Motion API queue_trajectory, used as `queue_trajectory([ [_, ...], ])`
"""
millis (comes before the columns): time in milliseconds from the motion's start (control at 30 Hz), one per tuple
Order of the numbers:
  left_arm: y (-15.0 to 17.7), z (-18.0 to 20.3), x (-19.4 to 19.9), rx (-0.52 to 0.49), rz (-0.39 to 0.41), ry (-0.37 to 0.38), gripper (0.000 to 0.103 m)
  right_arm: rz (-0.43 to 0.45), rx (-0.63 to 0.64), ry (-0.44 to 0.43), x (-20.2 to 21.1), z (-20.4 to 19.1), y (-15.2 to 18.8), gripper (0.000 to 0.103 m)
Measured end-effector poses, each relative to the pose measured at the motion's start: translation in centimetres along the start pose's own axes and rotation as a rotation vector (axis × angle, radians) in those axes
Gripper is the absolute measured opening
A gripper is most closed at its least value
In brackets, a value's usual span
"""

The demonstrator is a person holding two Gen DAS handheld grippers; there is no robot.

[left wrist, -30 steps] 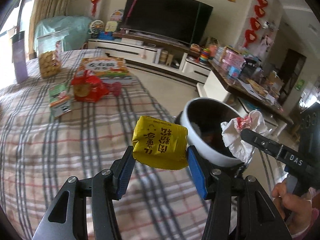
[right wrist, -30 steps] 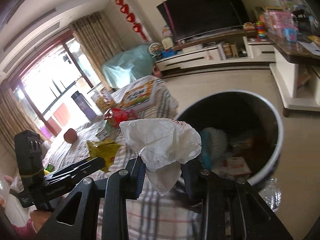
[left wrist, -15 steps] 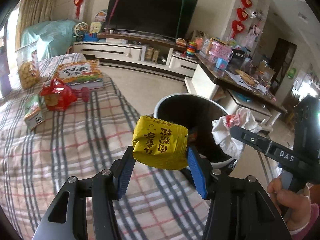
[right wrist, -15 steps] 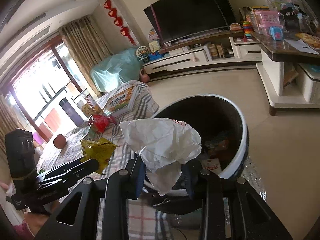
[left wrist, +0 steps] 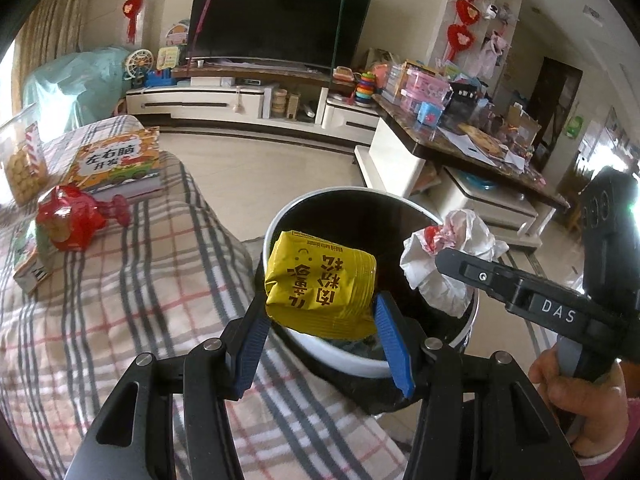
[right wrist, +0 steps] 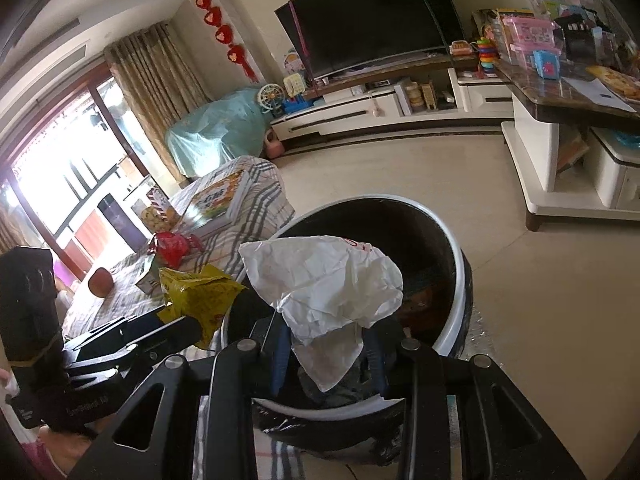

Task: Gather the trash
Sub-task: 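Carry the yellow packet and white plastic bag with both tools over the bin, then open both tools to drop the yellow packet and plastic bag into the bin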

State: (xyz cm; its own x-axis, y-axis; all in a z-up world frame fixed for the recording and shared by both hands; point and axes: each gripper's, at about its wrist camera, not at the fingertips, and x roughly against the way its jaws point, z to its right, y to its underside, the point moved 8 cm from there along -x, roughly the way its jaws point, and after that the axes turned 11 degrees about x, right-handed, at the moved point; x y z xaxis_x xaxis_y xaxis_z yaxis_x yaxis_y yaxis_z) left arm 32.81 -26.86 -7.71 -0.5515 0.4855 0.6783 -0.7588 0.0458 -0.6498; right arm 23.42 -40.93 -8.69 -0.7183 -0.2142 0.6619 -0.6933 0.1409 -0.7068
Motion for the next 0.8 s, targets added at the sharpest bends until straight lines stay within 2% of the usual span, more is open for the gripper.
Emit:
queue_trajectory([
  [400,-0.1,0.8,-2.6,-0.010,-0.046,0.009,0.053,-0.036,-0.007,0.021,-1.0,1.8,-0.4,0.040],
  [467,-0.1,0.7,-2.7,-0.002,-0.052,0.007,0.055,-0.036,-0.019,0.027,-1.0,2.2,-0.4,0.051],
  [533,-0.1,0.7,-2.7,0.001,-0.050,0.003,0.055,-0.033,-0.029,0.029,-0.8,2.4,-0.3,0.053],
  [633,0.1,0.6,-2.8,0.008,-0.054,0.001,0.058,-0.024,-0.037,0.035,-0.5,2.5,-0.2,0.066],
  [800,0.6,0.2,-1.9,0.021,-0.045,-0.002,0.062,-0.004,-0.059,0.037,0.3,2.6,-0.1,0.072],
])
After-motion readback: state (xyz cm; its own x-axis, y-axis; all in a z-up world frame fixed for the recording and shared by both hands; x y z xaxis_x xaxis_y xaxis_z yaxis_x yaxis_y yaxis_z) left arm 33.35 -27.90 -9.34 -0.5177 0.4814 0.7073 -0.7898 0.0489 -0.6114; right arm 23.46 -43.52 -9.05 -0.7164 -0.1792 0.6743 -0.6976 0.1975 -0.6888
